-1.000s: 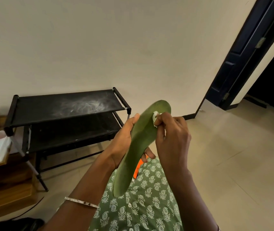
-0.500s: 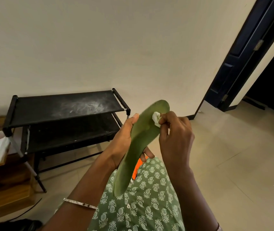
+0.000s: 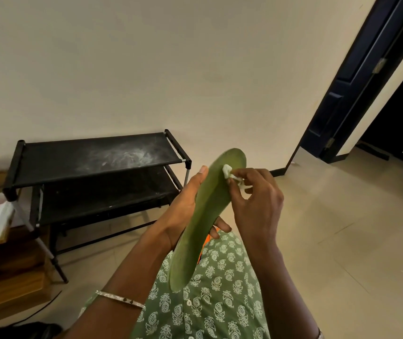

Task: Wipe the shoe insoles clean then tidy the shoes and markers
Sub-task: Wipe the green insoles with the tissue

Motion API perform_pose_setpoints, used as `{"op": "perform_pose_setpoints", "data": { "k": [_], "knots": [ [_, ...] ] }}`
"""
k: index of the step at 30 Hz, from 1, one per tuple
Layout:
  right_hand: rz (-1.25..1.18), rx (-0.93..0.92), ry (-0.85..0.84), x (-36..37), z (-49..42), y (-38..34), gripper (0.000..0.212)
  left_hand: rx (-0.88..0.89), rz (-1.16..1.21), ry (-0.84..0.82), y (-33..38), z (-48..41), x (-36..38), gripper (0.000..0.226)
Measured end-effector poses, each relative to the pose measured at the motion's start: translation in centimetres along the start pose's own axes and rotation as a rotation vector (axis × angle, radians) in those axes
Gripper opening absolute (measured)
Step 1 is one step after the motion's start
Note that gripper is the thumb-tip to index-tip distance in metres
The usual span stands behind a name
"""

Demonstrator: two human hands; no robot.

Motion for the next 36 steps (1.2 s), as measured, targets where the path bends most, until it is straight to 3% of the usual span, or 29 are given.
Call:
{"op": "perform_pose_setpoints", "data": {
  "k": [5,13,19,24,28,36],
  "knots": [
    [0.035,0.043,0.106,-0.5,-1.2,0.8,0.015,-0.028,0.003,-0.028,0.0,0.0,0.1,0.082],
    [-0.012,-0.123,0.034,0.7,1.0,-0.7,0.019,-0.001,-0.037,-0.004,-0.2,-0.2,0.2,0.076],
    [0.058,0.055,0.047,0.1,-0.6,0.7,0.021,-0.008,-0.068,-0.007,0.1,0.2,0.5,0.078],
    [-0.079,0.215,-0.019,0.1,-0.3,0.0,0.016,-0.005,-0.045,0.01,-0.1,0.1,0.2,0.074],
    [-0.204,0.201,-0.031,0.1,0.3,-1.5,0.013,0.037,-0.027,0.013,-0.1,-0.1,0.1,0.067],
    [0.093,0.05,0.094,0.5,-0.7,-0.6,0.018,0.006,0.024,-0.025,-0.2,-0.1,-0.1,0.075]
  ]
}}
Point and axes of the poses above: each hand's wrist, its own z-axis away from the middle knuckle, its own x-axis out of the palm, y = z × x, the point moved 3 cm from there along -z, towards the middle knuckle, and after that the axes turned 1 degree about -z, right-handed, at the moved point
